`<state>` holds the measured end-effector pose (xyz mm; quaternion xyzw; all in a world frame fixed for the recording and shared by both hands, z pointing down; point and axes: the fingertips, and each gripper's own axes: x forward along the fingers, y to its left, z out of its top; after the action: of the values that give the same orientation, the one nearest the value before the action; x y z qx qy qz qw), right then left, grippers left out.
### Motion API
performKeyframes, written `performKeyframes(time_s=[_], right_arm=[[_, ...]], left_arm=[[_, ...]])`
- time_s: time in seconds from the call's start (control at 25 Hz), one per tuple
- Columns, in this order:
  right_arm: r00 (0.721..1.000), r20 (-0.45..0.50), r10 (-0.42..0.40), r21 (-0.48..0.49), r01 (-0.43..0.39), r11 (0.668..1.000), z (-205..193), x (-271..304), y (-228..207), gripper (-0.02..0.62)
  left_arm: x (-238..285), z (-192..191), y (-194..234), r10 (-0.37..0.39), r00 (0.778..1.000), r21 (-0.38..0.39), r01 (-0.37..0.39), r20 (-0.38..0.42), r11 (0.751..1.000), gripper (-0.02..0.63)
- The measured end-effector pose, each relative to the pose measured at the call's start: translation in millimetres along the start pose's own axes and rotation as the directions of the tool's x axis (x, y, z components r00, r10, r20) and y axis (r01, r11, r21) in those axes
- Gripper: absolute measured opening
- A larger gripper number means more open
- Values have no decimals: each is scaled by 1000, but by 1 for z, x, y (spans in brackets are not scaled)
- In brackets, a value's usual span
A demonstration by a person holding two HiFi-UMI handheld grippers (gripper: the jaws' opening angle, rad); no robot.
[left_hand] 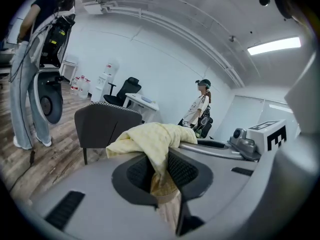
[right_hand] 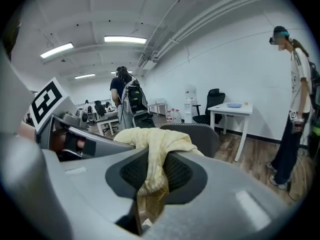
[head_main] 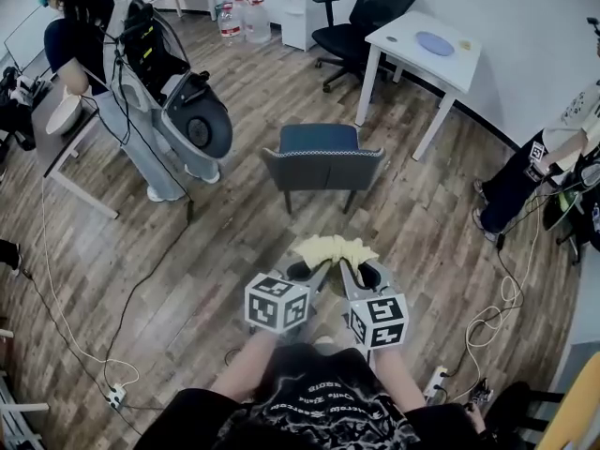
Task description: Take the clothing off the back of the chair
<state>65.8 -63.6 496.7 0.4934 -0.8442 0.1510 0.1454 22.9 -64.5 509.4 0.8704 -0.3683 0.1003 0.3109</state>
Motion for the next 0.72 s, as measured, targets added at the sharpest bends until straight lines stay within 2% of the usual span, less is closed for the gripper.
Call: performKeyframes(time_s=[0.24, 0.72], right_arm=[[999, -49, 5, 55, -3, 998, -39, -27, 6, 72], [995, -97, 4, 68, 3, 998, -78, -47, 23, 72]], left_arm=[[-6, -44, -13, 25, 998, -10, -25, -51, 1000, 67], [-22, -89, -18, 61, 994, -14, -62, -87, 998, 67]])
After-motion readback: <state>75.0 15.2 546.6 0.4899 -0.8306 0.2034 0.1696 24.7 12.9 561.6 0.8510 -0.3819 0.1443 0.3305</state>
